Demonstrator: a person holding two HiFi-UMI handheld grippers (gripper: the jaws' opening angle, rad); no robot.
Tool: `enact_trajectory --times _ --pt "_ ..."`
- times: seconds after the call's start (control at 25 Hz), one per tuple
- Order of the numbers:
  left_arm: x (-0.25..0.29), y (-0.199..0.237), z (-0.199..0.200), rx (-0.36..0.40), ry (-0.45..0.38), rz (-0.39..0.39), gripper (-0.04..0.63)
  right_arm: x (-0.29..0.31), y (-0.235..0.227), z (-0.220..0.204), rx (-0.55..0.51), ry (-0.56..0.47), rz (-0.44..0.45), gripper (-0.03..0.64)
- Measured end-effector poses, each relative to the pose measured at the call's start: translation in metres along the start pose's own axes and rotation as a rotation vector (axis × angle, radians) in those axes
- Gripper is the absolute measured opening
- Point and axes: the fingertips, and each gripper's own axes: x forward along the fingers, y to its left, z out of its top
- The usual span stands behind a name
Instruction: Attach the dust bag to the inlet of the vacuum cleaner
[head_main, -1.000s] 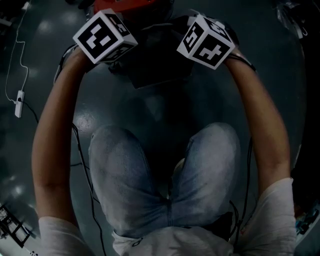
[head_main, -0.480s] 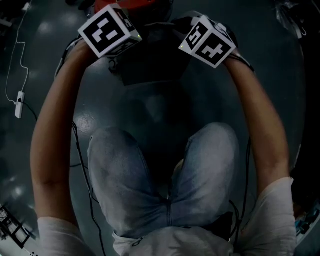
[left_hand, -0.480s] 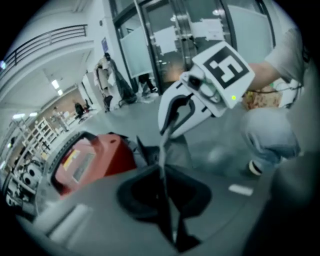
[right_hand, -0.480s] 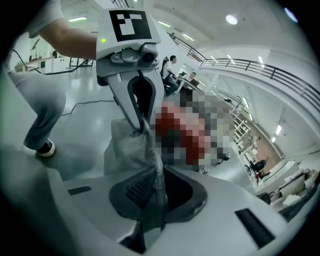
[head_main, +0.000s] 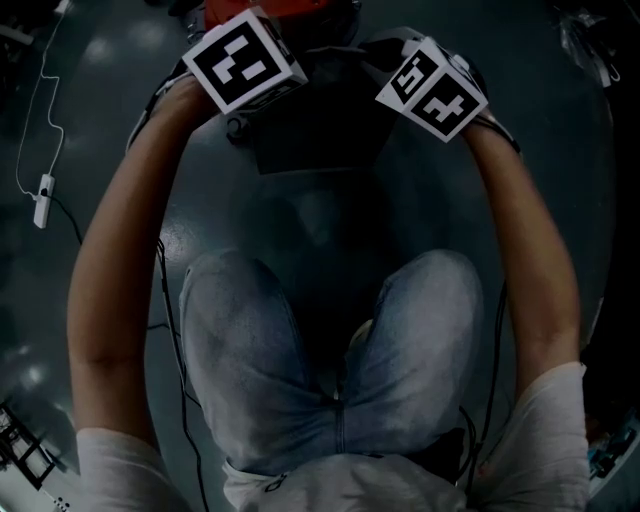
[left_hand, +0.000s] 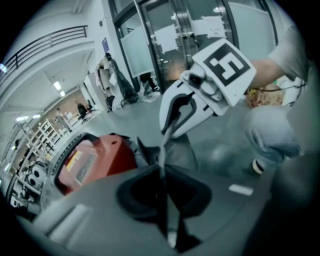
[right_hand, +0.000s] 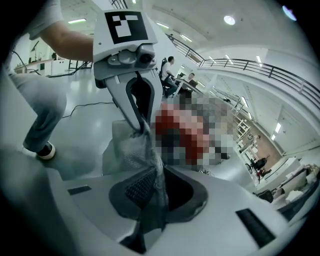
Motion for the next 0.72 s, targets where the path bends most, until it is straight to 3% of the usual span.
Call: enact_trajectory --times 0.16,0.4,0.48,0.72 --pt "-0.013 -0.004 0.003 -0.007 -0.037 0.055 0.089 -0.01 -0.003 0.005 0.075 -0.04 0.02 0.076" --pt "-0.046 -0.017 0.019 -0.092 -0.178 0.168 0.078 -0.054 -0.003 0.013 0.181 -0.167 -0.055 0.088" --pt "-0.053 -0.021 0.025 -0.138 -0.216 0.208 0.005 -0.061 0.008 0.021 0.233 -0.216 -0.04 0.086" --pt "-0.046 -0.037 0.034 -0.325 -0.339 0.244 0.003 -0.058 0.036 0.033 0.465 -0.325 -0.053 0.031"
